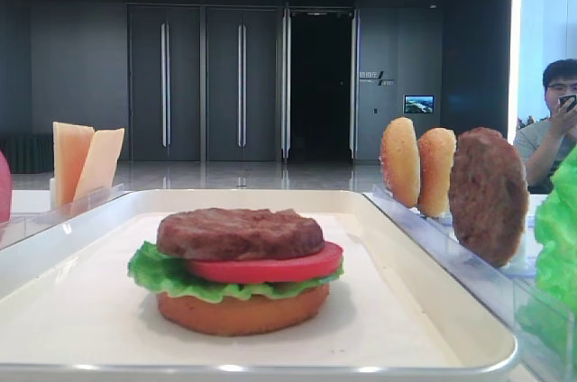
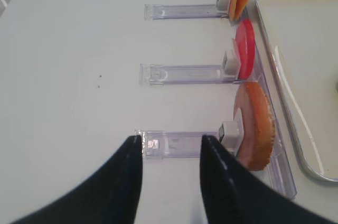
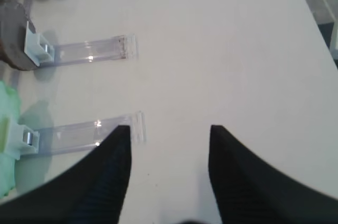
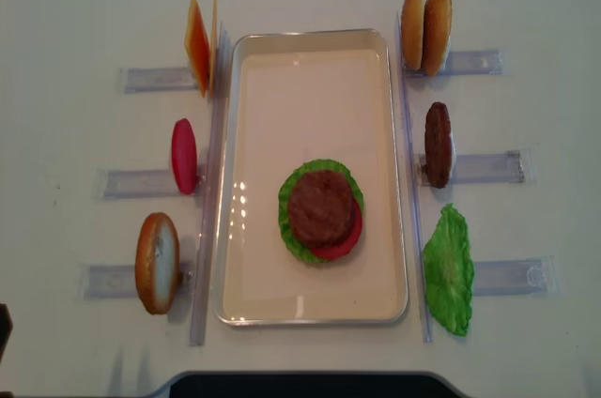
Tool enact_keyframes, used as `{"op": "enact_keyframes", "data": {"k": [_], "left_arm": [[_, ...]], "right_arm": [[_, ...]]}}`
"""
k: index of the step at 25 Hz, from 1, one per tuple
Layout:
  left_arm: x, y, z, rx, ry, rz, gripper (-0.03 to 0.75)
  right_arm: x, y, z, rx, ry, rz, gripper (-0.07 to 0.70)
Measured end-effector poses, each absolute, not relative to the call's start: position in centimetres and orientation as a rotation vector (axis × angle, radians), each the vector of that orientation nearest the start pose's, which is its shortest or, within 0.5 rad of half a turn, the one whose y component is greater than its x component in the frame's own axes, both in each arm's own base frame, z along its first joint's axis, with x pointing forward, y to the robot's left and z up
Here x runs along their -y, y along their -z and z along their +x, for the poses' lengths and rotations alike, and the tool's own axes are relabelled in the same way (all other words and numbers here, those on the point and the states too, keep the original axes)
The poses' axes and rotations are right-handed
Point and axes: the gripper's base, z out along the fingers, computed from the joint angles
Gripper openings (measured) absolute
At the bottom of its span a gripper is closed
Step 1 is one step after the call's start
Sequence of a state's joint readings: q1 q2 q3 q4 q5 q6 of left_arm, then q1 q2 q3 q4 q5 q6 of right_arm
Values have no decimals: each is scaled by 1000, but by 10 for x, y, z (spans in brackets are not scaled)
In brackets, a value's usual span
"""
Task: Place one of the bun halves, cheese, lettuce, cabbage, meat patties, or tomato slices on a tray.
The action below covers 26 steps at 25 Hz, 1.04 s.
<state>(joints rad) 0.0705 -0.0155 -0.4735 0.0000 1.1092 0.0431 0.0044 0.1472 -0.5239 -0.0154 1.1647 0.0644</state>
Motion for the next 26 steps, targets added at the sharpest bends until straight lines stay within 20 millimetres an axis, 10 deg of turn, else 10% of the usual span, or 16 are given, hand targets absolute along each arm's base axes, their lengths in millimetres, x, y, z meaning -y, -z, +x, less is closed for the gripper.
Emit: {"op": "enact_keyframes", "data": {"k": [26], "left_arm": [[0, -266, -6, -2104, -68, -29, 282]], "right_arm": [[1, -271, -9, -2115, -31, 62, 356]]}}
